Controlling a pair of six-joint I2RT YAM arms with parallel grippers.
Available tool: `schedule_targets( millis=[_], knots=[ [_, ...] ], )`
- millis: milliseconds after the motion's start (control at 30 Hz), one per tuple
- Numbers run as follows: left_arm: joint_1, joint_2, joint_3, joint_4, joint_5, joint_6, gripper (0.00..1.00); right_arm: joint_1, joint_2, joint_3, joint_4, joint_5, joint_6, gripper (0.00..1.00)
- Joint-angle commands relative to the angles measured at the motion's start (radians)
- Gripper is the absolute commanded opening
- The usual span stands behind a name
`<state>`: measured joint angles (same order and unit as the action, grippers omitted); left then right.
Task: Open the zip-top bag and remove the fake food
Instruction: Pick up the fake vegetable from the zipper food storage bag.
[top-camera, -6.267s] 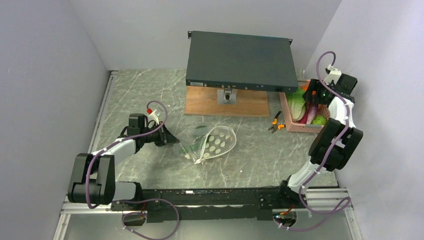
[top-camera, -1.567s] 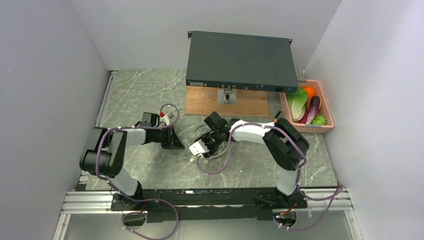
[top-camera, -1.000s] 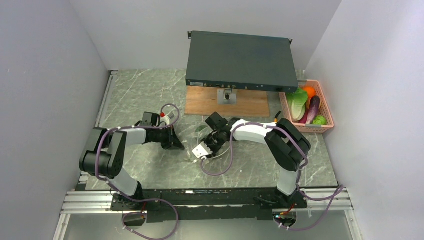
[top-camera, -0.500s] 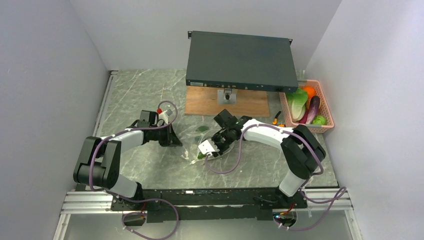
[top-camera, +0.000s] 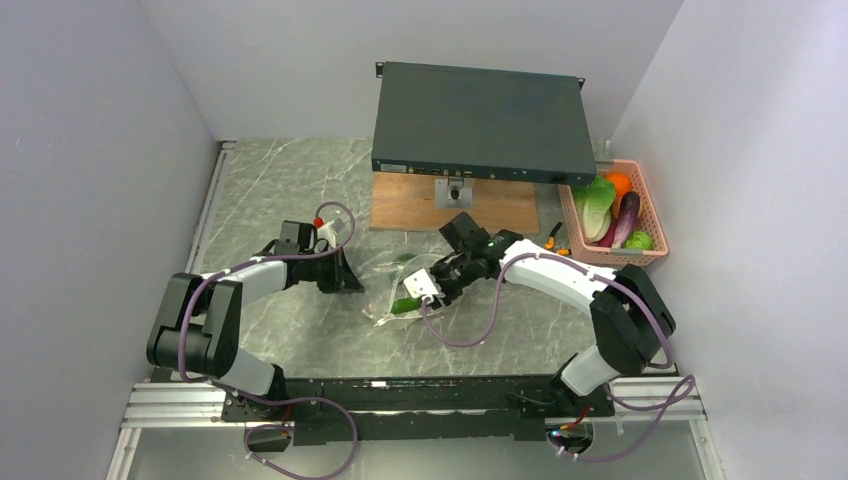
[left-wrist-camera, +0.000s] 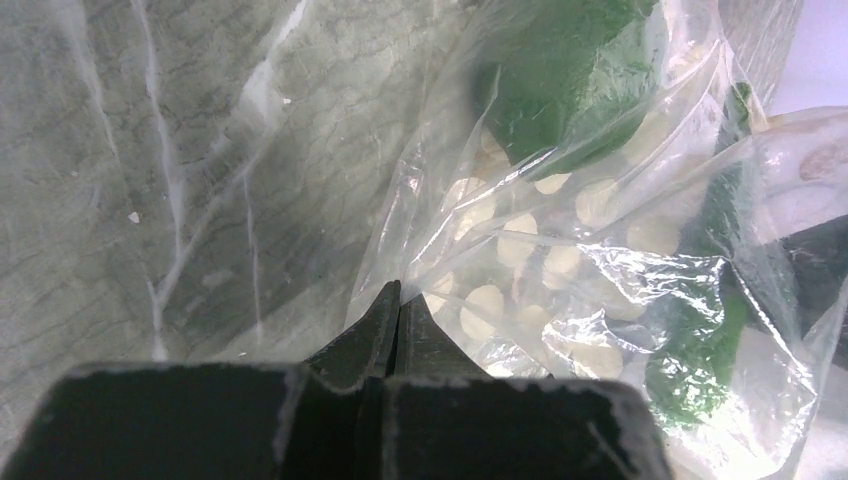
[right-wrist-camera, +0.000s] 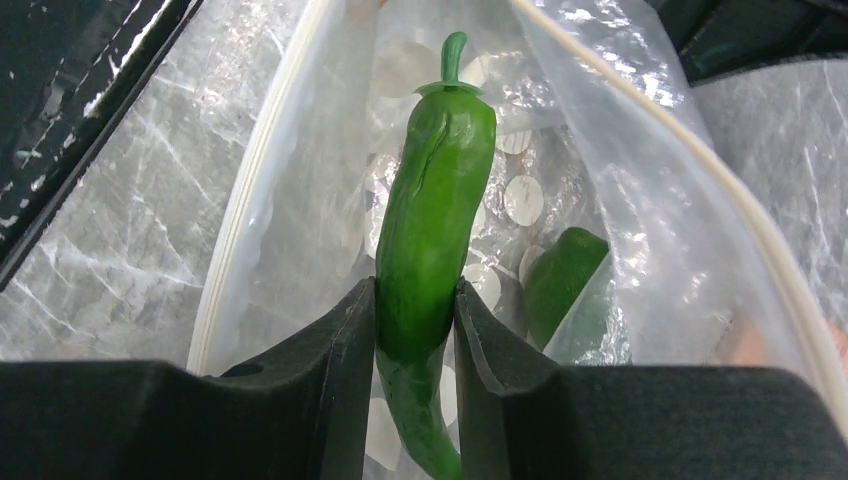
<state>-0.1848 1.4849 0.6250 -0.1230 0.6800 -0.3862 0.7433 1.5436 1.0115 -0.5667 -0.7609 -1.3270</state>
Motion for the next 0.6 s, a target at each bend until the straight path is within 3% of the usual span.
schedule_targets(
  millis=[0,567],
  knots=[
    [0.001,-0.031,0.006,0.003,-0.006,0.01,0.0,-0.035,-0.046,-0.014,0.08,-0.067,0.114,0.0],
    [0.007,-0.034,-0.005,0.02,-0.011,-0.013,0.0,-0.074,-0.197,-0.074,0.042,-0.109,0.056,0.0]
  ],
)
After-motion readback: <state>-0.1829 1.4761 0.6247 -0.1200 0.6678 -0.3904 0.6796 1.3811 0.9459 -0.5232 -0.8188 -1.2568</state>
